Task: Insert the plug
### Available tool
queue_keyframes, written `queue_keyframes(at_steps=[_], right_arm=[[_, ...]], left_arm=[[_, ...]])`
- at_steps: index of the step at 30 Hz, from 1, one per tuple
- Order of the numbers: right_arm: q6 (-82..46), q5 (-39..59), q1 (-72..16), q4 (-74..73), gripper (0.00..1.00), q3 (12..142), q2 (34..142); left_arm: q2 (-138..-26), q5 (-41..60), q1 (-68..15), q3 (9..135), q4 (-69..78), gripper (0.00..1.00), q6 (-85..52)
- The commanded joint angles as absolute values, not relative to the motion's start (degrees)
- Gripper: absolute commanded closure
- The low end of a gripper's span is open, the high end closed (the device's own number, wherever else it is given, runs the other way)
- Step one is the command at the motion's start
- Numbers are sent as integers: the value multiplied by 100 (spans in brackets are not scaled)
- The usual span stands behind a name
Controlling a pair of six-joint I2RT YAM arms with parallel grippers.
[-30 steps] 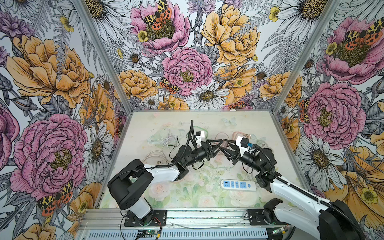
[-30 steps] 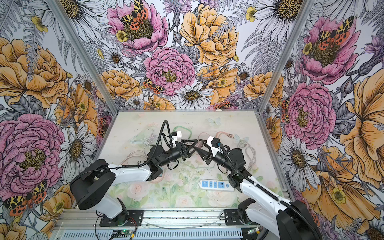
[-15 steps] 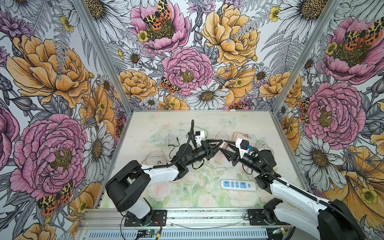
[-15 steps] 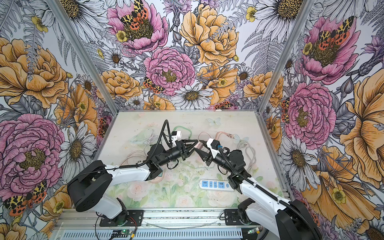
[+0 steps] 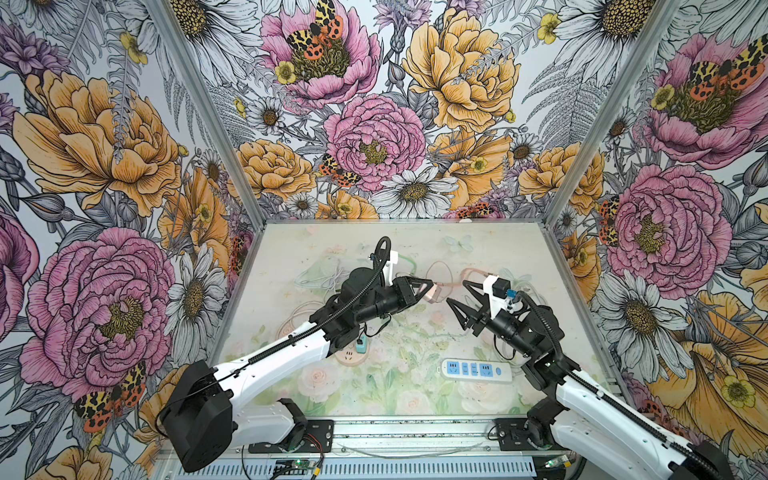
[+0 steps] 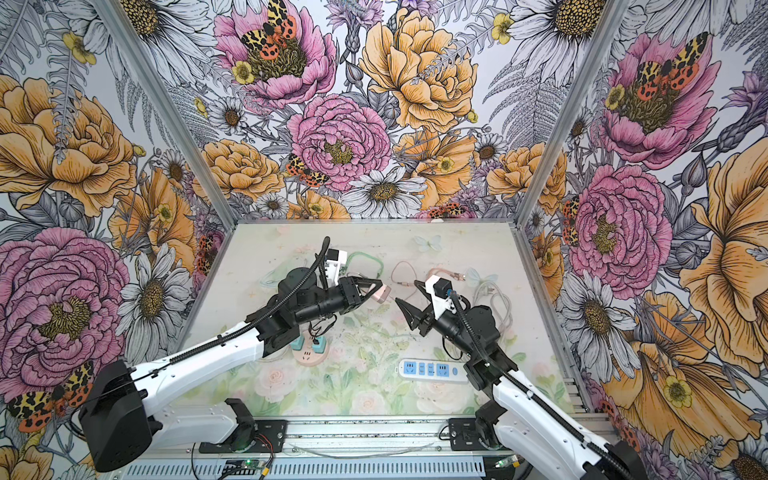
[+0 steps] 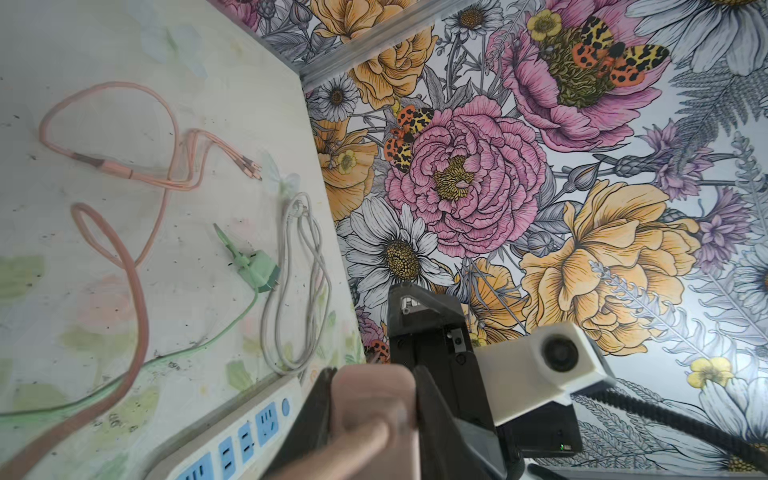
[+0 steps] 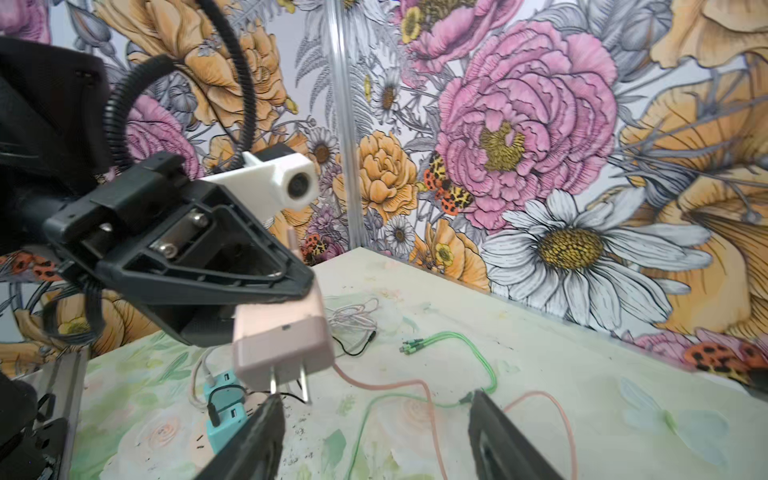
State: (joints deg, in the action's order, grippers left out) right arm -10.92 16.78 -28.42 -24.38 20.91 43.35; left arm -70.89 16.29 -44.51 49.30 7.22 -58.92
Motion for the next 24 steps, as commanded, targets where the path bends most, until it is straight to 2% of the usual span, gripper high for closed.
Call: queue_keyframes(at_steps=[1,4,6,8,10,12,17,20,24], right_arm=[[-1754,616,-2810,-967,29,2402,4005],[-2122,154,-2795,106,32,2750,3894],[-2330,-45,-2782,747,37,2997,3920],[-2681,-416,-2769,1320,46,3200,3969],[-3296,-1033,-2744,1947,50,3310,3989],[-3624,-1183,-2654,2426,56,3379,4038],[-4492,-1003,-2248,3180,61,3430,4270],[-5178,-216,-1632,3217,63,3117,4254],[-5179,320,-1319,3420,67,2943,4298]], left_arm=[[-7097,1684,-4341,5122,-399,82,-4991],[-7302,1929,-4329,5349,-741,82,-4476],[-7469,2219,-4297,5450,-807,83,-4198],[-7632,2461,-4289,5521,-782,83,-3966],[-7774,2651,-4317,5595,-779,83,-3627],[-7897,2780,-4363,5658,-779,83,-3198],[-8143,2867,-4458,5729,-748,83,-2399],[-8284,3009,-4505,5730,-618,83,-2089],[-8510,3090,-4681,5775,-535,83,-1537]])
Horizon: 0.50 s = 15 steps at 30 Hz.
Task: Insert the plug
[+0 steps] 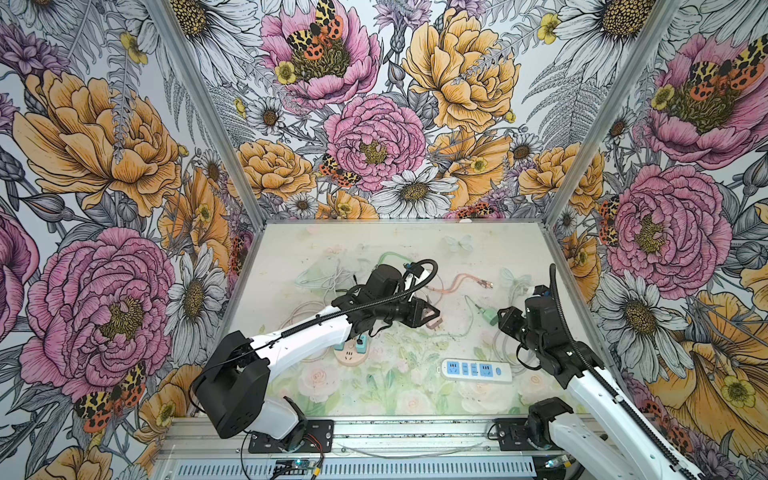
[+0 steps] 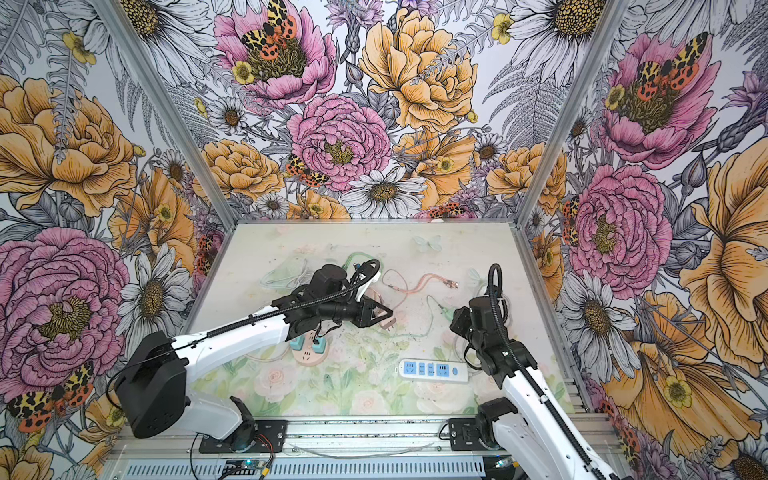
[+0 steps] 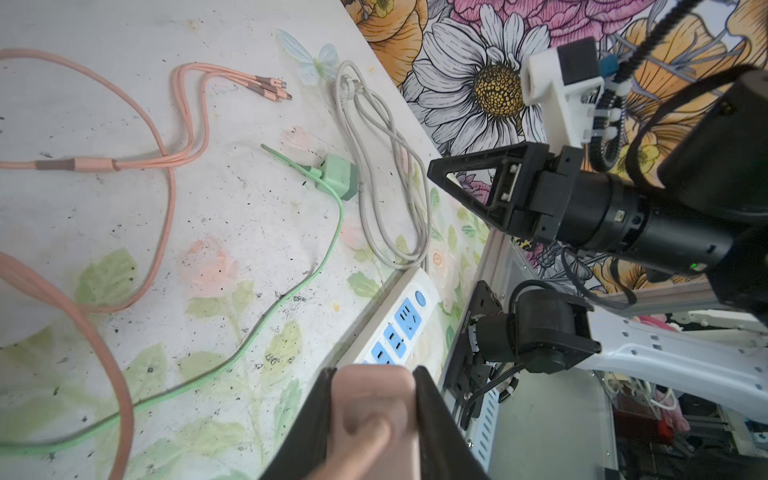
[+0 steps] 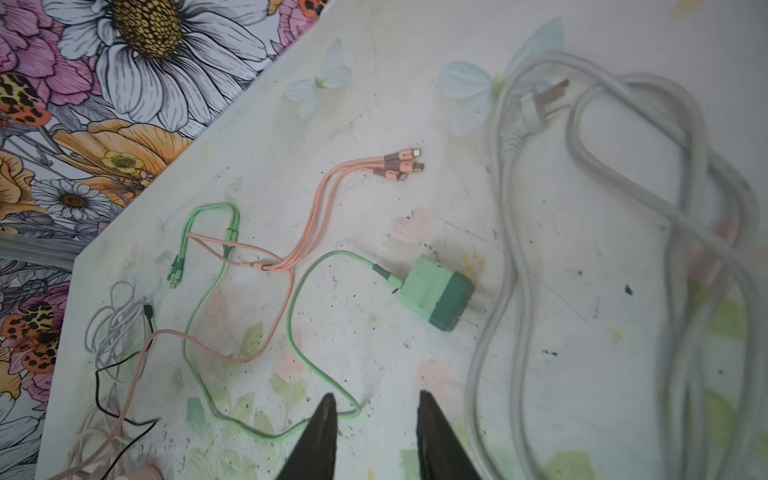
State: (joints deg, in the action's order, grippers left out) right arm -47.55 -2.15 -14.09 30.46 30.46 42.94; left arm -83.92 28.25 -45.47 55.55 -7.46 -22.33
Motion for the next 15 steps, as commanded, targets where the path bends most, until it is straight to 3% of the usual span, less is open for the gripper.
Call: queue_keyframes(at_steps=[1,5,9,15], right_arm=[[-5221,386,-1295,3470,67,2907,4282],[-5691,711,-1168,3586,68,2678,4156],[-5968,914,-978,3714,81,2475,4092],[-5929,-4,-914,4645,87,2736,3930]], left_arm=[[-8567,3106,-4737,5791,-524,83,-1384],[-8814,3089,-4988,5835,-486,82,-675],[-9059,3292,-5032,5880,-431,82,-308],[-9180,3283,-5059,5927,-423,82,-27]])
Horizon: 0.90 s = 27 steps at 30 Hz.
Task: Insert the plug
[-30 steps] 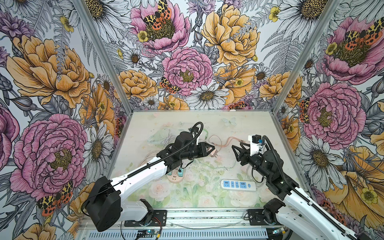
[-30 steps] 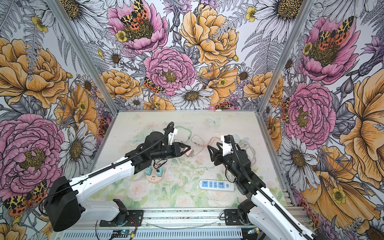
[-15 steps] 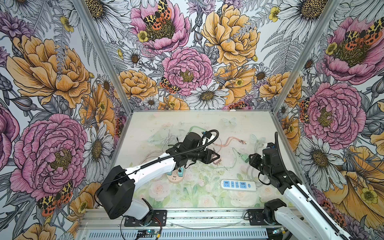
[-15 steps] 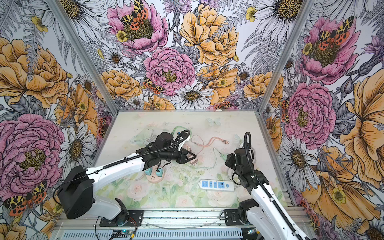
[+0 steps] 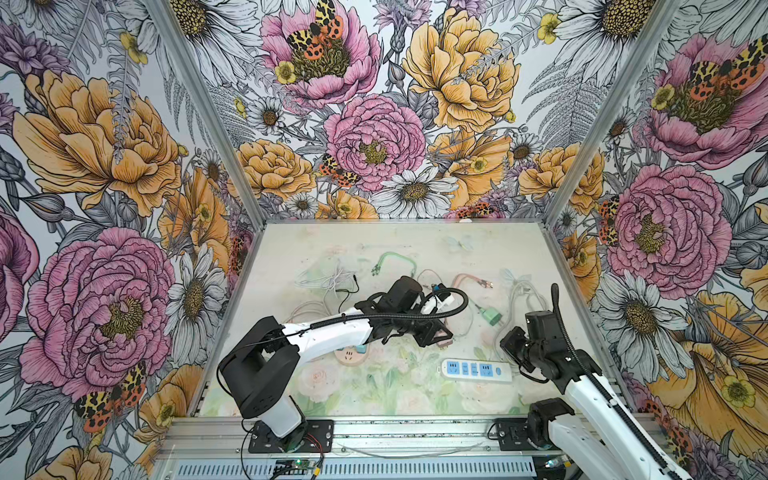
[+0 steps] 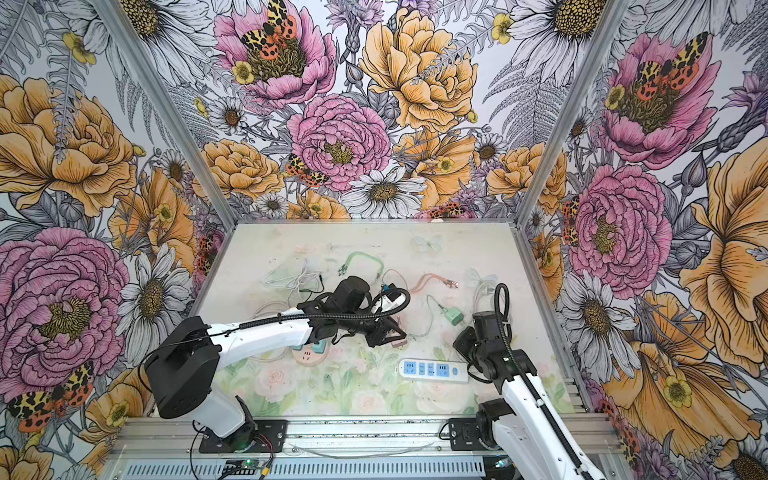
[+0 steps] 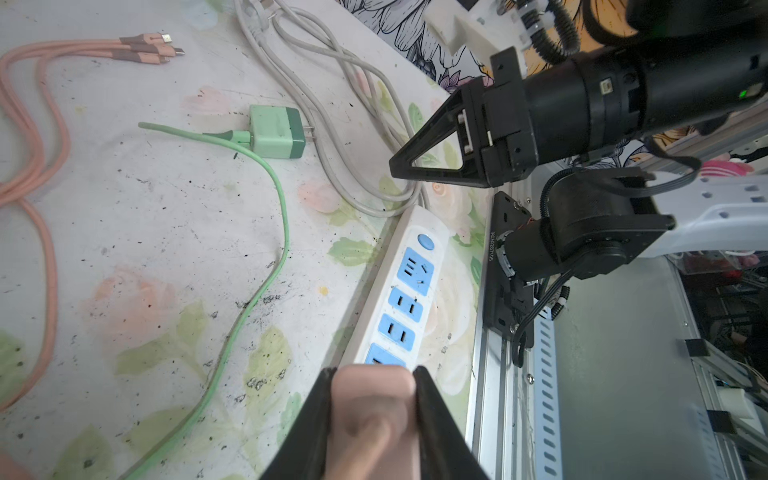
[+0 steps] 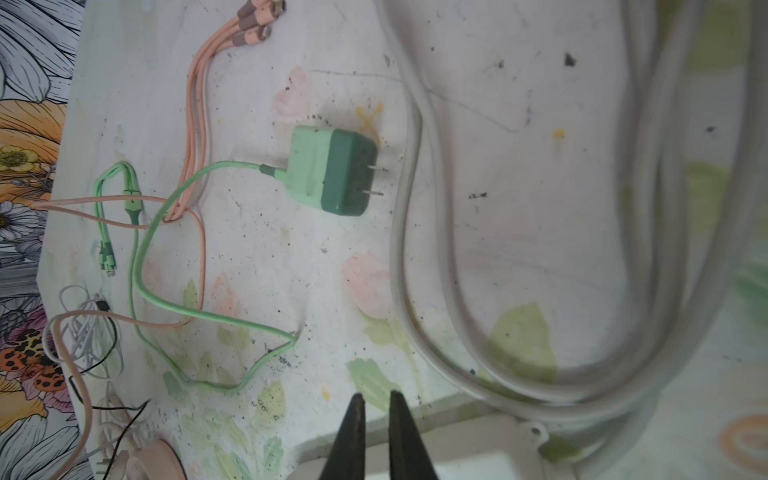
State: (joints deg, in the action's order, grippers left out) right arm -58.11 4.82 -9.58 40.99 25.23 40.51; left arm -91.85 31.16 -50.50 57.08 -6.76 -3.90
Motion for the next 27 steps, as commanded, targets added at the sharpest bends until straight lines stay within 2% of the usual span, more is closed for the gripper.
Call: queue_keyframes(at_steps=[1,4,9,16,27], right_arm=[[-5960,-88,-901,4734,89,2750,3927],[-6160,-222,-854,4972,100,2736,4013],[-6469,-180,-826,5281,100,2662,4316],[-5822,36,-824,5468,100,2978,4839],[-5715,248,-1050,6111,100,2903,5010]], left_arm=[[-9183,3275,-5049,5940,-430,82,-26],[-9180,3284,-5036,5976,-430,82,-29],[-9107,3299,-4938,5940,-427,82,-83],[-9057,3299,-4719,5862,-324,81,-159],[-9167,3437,-4657,5928,-293,81,-84]])
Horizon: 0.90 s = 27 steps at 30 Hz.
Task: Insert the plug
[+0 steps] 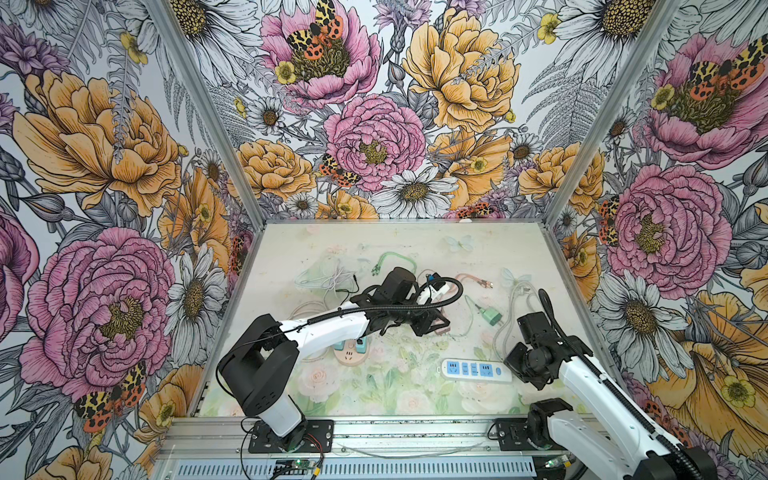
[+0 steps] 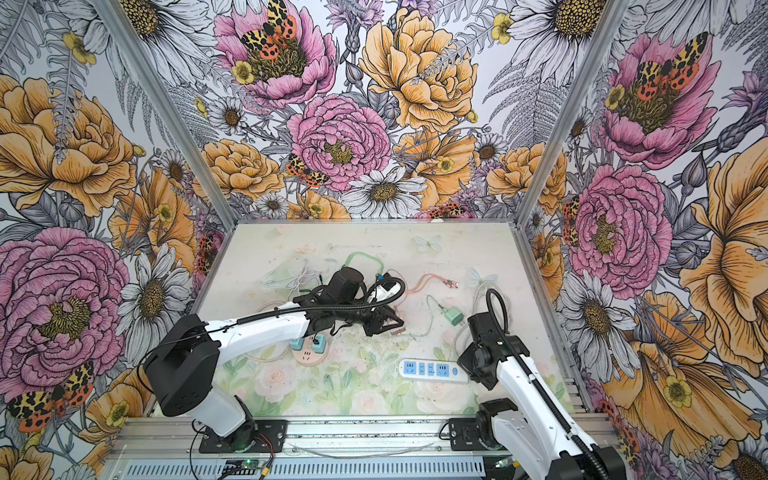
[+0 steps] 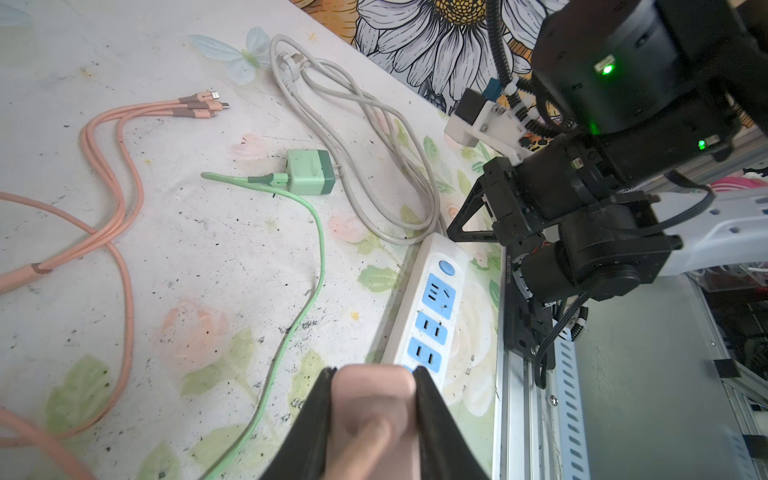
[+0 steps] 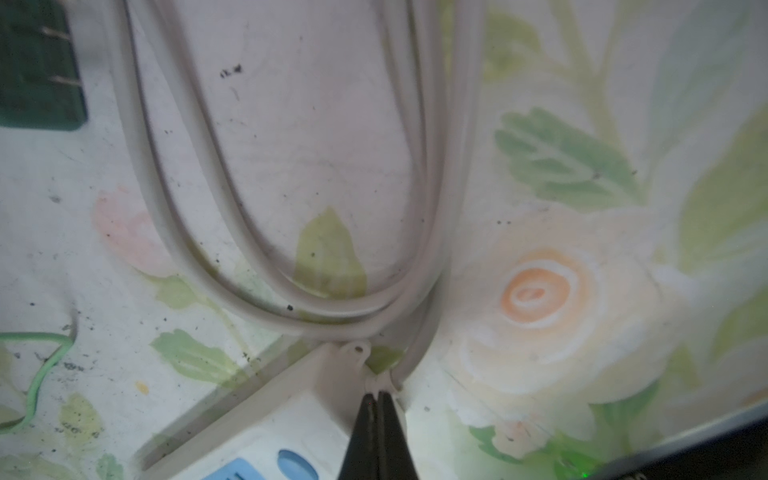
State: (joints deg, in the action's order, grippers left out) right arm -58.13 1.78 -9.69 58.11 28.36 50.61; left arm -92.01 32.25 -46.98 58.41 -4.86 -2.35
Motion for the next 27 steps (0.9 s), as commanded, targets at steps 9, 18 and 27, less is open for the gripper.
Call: queue_keyframes(at_steps=[9,18,27], right_arm=[[-6024,307,-1519,5906,100,2848,5190],[-6215,444,-2065,4861,100,2973,5856],[-5722,211,-2334,4319,100,3433,6877]], left_arm=[[-9082,3472,-4667,5879,-288,81,-82],[-8957,3351,-4703,5681,-277,81,-98],[-8742,2856,-4797,5183,-16,78,245]])
